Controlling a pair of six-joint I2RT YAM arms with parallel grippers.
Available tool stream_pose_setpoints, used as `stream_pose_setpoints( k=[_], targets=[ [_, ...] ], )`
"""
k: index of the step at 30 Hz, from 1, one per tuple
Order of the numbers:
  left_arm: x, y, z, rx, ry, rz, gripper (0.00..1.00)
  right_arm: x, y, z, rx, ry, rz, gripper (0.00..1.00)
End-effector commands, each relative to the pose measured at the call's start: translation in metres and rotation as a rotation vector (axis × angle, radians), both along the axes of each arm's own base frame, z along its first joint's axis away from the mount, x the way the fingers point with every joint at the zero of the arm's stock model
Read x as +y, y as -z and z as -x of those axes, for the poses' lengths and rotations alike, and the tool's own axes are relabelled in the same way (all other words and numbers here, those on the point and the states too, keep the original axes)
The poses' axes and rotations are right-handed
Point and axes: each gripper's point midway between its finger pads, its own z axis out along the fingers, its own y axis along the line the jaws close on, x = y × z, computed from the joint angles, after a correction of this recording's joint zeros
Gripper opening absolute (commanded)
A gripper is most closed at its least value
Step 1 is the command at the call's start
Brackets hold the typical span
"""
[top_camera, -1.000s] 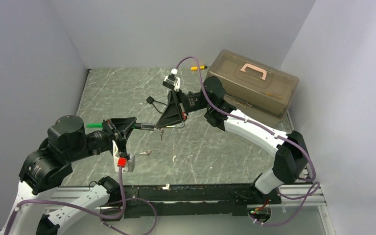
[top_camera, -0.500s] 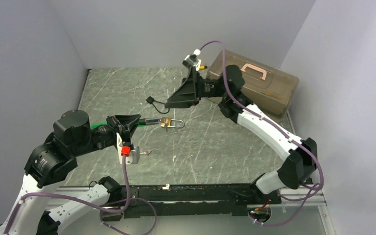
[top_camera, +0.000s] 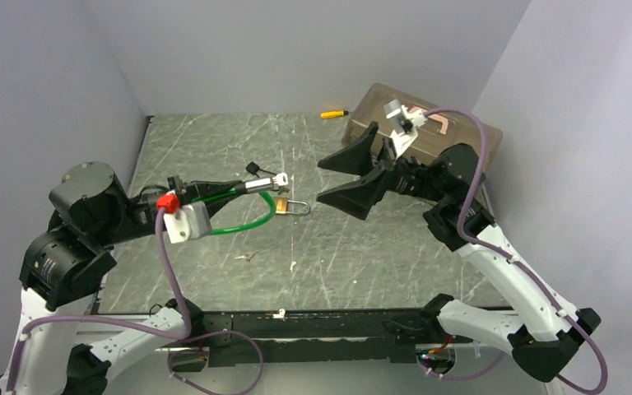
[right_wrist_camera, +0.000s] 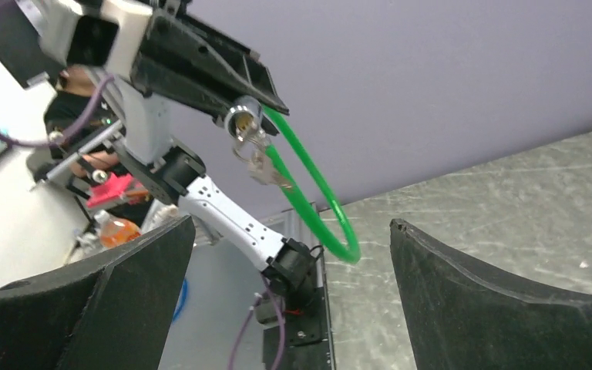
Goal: Unlock with the key
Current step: Unlock the lock.
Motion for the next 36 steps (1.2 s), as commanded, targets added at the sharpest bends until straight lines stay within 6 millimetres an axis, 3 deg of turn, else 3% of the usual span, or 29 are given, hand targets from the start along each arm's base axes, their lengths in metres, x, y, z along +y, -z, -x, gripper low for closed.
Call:
stream_pose_setpoints(
  k=[1,8,12,21,24,28,33,36],
  targets=[
    [-0.021,-0.038,0.017,0.137,0.135,0.167,0.0,0.02,0.016,0.0,-0.188,0.046,0.042,1.0],
    [-0.029,-0.041,0.015,0.221,0.191,0.196,0.0,0.033,0.01,0.028,-0.278,-0.012,0.004,0.99],
    [-0.028,-0.046,0.014,0.217,0.188,0.209,0.0,0.046,0.012,0.032,-0.269,-0.037,0.012,0.86],
    [-0.028,-0.051,0.02,0.252,0.214,0.234,0.0,0.07,0.008,0.03,-0.271,0.007,0.01,0.39],
    [-0.027,-0.052,0.023,0.262,0.223,0.244,0.0,0.066,0.006,0.027,-0.285,0.06,-0.005,0.0],
    [-0.019,-0.063,0.019,0.266,0.169,0.303,0.0,0.059,0.022,0.025,-0.274,0.098,0.017,0.0],
    [-0.007,-0.088,0.009,0.243,0.082,0.411,0.0,0.055,0.078,0.023,-0.196,0.104,0.149,0.0],
    [-0.004,-0.1,0.01,0.261,0.08,0.466,0.0,0.051,0.102,0.02,-0.162,0.123,0.2,0.0]
  ],
)
